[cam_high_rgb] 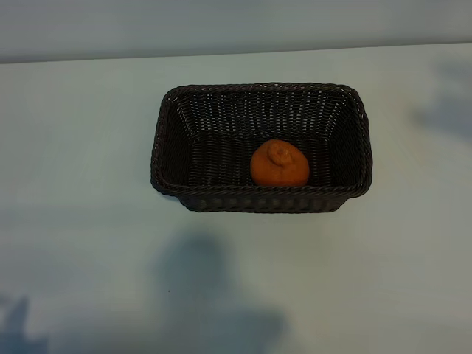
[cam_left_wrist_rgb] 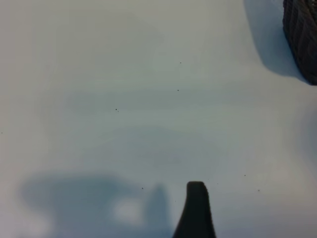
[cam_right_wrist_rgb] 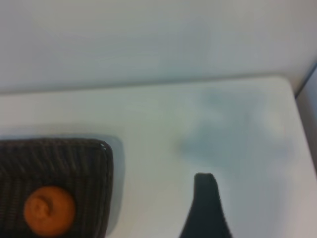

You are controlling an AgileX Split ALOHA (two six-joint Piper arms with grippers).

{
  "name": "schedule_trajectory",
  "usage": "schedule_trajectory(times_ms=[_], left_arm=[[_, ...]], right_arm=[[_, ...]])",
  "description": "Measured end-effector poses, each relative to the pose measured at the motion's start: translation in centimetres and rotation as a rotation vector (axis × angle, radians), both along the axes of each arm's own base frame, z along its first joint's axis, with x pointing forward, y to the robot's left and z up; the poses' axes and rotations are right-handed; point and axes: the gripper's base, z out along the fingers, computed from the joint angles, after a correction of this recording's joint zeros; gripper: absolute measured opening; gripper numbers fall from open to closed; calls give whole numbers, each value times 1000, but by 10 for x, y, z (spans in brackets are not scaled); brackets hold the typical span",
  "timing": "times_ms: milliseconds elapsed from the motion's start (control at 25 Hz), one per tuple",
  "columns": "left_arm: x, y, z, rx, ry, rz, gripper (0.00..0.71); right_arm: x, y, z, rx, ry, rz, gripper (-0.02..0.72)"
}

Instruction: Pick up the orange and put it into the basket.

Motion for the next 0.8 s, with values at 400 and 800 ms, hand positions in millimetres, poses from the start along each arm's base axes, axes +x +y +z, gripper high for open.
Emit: schedule_trajectory(times_ms=[400,800], left_arm=[[0,0,0,0,0,0,593],[0,0,0,-2,0,2,593]], right_arm=[[-107,25,-80,-122,-50,52,512],[-177,28,-138,-172,-215,39,550]])
